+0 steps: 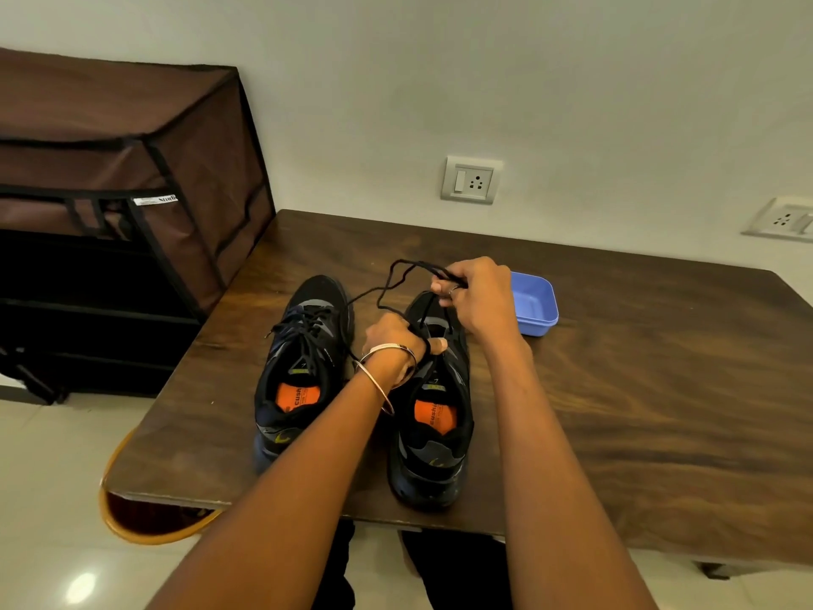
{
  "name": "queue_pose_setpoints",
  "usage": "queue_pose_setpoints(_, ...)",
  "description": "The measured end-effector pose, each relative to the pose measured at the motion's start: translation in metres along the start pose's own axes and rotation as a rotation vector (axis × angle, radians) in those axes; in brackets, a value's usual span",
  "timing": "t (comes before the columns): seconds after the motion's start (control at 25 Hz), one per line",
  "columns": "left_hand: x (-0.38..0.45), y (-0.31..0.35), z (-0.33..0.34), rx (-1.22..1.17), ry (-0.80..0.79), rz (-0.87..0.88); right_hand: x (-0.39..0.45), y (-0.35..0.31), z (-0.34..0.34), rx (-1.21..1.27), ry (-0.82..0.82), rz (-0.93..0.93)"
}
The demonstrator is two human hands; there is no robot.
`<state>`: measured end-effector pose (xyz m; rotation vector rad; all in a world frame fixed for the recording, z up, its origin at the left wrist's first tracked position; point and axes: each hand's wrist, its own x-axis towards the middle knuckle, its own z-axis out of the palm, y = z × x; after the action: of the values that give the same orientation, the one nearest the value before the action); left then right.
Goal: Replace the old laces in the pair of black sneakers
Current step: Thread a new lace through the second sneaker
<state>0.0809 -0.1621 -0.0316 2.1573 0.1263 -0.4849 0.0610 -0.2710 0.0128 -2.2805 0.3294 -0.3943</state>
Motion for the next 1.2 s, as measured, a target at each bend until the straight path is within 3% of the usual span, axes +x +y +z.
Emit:
queue_pose_setpoints(0.12, 0.005, 0.001, -0.014, -0.075, -0.079, 0.009, 0.001, -0.006, -0.008, 0.085, 0.059, 0.042)
queue_pose_setpoints(0.24, 0.012, 0.007, -0.04, -0.366, -0.101, -0.162, -0.002, -0.011, -0.022, 0.477, 0.179, 0.192)
queue_pose_setpoints(0.32, 0.015, 0.011, -0.054, -0.132, 0.171, -0.089, -0.003, -0.013, -0.033, 0.818, 0.235, 0.31)
queue_pose_setpoints(0.4, 0.001, 0.022, -0.059, 0.271, 0.465, 0.151, -0.002, -0.014, -0.041, 1.023, 0.252, 0.312)
queue_pose_setpoints(0.44, -0.005, 0.03, -0.06, 0.333, 0.528, 0.358, -0.002, -0.015, -0.044, 1.023, 0.231, 0.258)
queue_pose_setpoints(0.48, -0.009, 0.039, -0.06, 0.344, 0.473, 0.576, -0.003, -0.017, -0.045, 0.965, 0.185, 0.182)
queue_pose_setpoints(0.56, -0.013, 0.049, -0.054, 0.225, 0.157, 0.878, -0.008, -0.023, -0.045, 0.806, 0.037, 0.005)
queue_pose_setpoints(0.6, -0.016, 0.05, -0.05, 0.166, 0.019, 0.926, -0.01, -0.024, -0.046, 0.763, -0.029, -0.068)
queue_pose_setpoints(0.68, -0.013, 0.044, -0.046, -0.022, -0.084, 0.859, -0.011, -0.02, -0.051, 0.767, -0.012, -0.087)
queue_pose_setpoints(0.8, -0.004, 0.034, -0.054, -0.238, 0.018, 0.767, -0.005, 0.005, -0.062, 0.866, 0.403, 0.219)
queue_pose_setpoints(0.84, 0.001, 0.03, -0.058, -0.226, 0.087, 0.762, -0.004, 0.016, -0.064, 0.825, 0.547, 0.355)
queue_pose_setpoints(0.92, 0.007, 0.025, -0.061, -0.173, 0.158, 0.763, -0.006, 0.029, -0.063, 0.449, 0.668, 0.541)
queue_pose_setpoints(0.96, 0.007, 0.025, -0.058, -0.159, 0.166, 0.763, -0.007, 0.031, -0.062, 0.184, 0.613, 0.564)
queue_pose_setpoints(1.04, 0.004, 0.03, -0.047, -0.175, 0.171, 0.765, -0.009, 0.021, -0.06, -0.191, 0.339, 0.437)
queue_pose_setpoints(1.12, -0.001, 0.039, -0.037, -0.244, 0.144, 0.785, -0.004, 0.008, -0.048, -0.176, 0.034, 0.201)
queue_pose_setpoints(1.2, -0.003, 0.045, -0.033, -0.303, 0.112, 0.815, -0.004, -0.004, -0.035, -0.026, -0.111, 0.03)
